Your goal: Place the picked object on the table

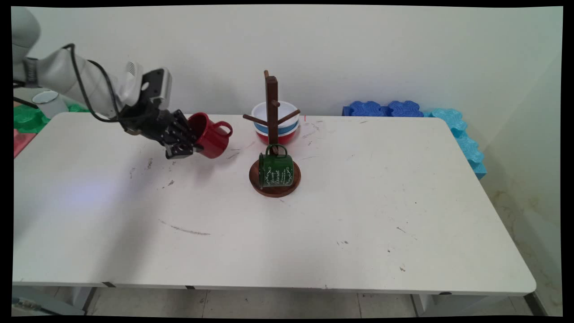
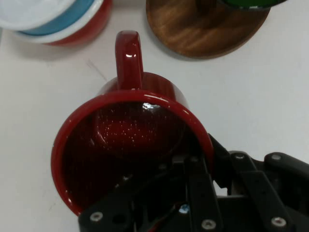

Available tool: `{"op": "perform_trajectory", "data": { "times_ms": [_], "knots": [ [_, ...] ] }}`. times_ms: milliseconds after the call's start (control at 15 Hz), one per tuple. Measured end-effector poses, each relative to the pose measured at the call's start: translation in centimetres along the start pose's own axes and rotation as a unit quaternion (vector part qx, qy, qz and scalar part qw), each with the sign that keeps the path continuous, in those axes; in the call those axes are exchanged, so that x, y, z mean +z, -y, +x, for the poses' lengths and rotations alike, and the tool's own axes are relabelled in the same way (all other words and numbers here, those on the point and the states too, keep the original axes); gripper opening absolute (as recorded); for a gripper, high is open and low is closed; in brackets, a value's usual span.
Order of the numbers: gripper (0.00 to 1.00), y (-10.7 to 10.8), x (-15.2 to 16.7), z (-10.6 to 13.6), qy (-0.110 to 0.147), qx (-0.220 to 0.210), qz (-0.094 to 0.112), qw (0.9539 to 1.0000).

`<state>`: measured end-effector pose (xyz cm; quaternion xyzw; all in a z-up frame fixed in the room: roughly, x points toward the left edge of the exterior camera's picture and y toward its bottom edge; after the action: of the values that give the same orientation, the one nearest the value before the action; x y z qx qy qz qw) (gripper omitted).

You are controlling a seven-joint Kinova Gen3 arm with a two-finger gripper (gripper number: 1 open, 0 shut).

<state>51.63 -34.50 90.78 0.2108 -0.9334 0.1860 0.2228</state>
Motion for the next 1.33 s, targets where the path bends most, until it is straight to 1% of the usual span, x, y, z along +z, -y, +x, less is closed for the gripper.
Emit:
{"op": "perform_trajectory", "data": {
  "times_ms": [533, 800, 1333],
  "knots": [
    [0.0, -0.4, 3.8, 0.3, 0.036, 0.016, -0.015, 0.9991],
    [0.0, -0.3, 5.1, 0.5, 0.047, 0.019, -0.018, 0.9986],
    [0.0, 0.4, 6.8, 0.8, 0.061, 0.02, -0.017, 0.9978]
  ]
}}
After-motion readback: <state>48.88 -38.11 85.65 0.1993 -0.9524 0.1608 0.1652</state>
